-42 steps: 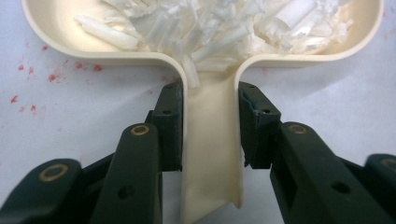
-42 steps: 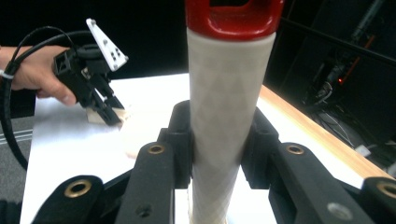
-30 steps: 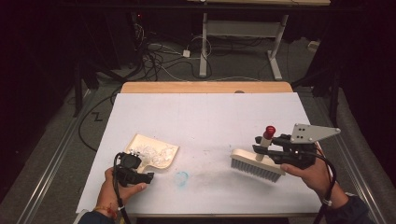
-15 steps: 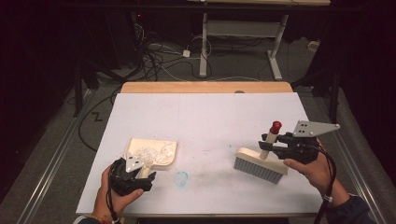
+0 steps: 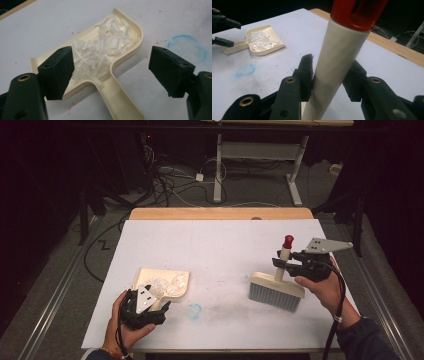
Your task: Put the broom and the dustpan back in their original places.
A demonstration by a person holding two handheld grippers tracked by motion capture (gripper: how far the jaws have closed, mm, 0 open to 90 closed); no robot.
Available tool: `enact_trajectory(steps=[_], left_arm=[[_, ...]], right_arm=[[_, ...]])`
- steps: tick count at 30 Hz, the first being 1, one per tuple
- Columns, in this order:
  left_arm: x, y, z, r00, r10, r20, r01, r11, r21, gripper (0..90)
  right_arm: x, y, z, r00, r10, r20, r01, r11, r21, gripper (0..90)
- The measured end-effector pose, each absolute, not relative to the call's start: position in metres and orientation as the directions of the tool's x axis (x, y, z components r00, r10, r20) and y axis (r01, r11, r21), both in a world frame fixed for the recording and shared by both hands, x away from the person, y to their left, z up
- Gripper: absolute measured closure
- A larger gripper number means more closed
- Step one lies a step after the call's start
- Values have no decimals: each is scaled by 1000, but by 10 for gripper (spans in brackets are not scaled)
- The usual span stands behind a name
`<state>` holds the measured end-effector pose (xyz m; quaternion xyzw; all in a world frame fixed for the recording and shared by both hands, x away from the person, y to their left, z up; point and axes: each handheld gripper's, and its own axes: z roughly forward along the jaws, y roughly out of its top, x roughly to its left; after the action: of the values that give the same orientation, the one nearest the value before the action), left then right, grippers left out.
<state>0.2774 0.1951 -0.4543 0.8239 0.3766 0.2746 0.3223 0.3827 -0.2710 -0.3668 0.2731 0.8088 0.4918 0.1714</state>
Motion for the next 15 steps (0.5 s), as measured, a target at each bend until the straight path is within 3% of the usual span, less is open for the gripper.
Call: enact_trajectory(steps=[15], left_arm=[[276,193,-455,577,787,219,423,-517,744,194]], right_arm=[[442,-251,-385,-709,705,-10,379,392,838,584]])
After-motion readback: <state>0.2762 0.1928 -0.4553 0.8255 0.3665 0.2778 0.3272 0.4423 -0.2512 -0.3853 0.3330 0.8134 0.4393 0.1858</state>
